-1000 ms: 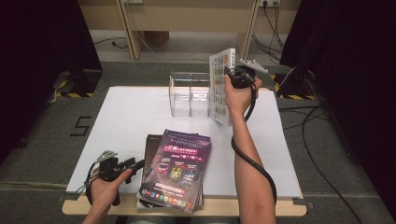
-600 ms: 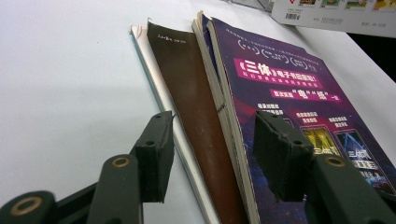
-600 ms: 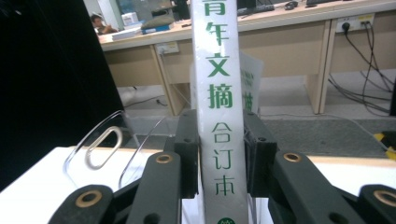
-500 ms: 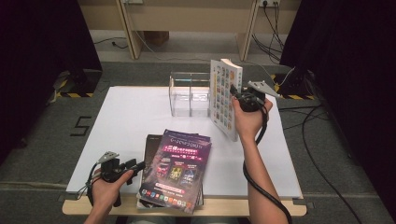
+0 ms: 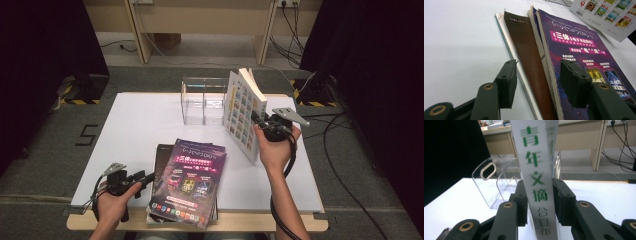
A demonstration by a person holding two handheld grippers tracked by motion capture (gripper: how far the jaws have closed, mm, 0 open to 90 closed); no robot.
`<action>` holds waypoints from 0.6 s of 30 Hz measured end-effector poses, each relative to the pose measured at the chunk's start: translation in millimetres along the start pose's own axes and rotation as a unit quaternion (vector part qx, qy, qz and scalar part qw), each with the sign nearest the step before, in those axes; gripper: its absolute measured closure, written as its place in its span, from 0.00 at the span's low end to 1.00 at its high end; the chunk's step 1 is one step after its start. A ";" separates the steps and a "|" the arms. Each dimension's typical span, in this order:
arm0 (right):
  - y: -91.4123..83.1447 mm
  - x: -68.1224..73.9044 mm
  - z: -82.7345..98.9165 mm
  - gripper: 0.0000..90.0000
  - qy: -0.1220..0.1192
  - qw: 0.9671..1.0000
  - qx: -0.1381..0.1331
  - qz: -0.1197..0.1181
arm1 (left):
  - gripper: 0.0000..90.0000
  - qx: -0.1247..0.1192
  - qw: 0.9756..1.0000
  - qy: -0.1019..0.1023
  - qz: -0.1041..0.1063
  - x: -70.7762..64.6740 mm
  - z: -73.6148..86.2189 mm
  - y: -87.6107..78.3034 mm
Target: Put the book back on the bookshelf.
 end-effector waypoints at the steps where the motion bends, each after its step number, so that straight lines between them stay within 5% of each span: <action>1: -1.5 -0.5 1.6 0.75 -0.003 1.000 0.002 0.002 | 0.53 0.001 1.000 0.001 0.000 0.1 0.1 0.1; 18: -13.8 -5.1 -13.1 0.57 -0.019 0.999 -0.010 0.028 | 0.53 0.002 1.000 -0.001 0.002 0.2 1.2 0.7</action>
Point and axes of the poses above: each handheld gripper's, and its own axes: y roughly forward along the jaws, z roughly out of its underside, x roughly to its left, the point moved 1 cm from there along y, roughly forward along the jaws, and after that the axes turned 10 degrees about y, right-handed, at the moved point
